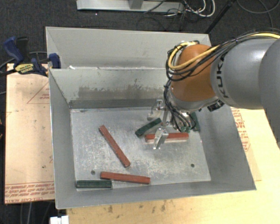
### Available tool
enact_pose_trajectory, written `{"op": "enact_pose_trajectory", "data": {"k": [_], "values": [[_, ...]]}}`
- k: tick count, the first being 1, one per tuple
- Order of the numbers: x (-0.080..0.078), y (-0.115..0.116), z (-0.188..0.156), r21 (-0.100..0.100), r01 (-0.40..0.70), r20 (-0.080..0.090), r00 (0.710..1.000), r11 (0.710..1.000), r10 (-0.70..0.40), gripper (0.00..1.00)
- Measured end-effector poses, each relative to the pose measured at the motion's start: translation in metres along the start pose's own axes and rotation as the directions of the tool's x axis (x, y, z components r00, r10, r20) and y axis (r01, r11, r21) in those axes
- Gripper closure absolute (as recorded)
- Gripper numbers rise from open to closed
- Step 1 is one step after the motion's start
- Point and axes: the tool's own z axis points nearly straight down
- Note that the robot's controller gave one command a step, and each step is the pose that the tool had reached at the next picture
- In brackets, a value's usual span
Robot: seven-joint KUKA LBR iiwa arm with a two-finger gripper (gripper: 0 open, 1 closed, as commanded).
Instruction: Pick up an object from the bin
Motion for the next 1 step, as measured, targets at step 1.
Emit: {"op": "enact_pose_trajectory", "data": {"k": [1], "values": [[-0.0032, -0.0073, 0.0357, -0.002, 0.004, 0.012, 1.000, 1.000, -0.004, 0.00]]}}
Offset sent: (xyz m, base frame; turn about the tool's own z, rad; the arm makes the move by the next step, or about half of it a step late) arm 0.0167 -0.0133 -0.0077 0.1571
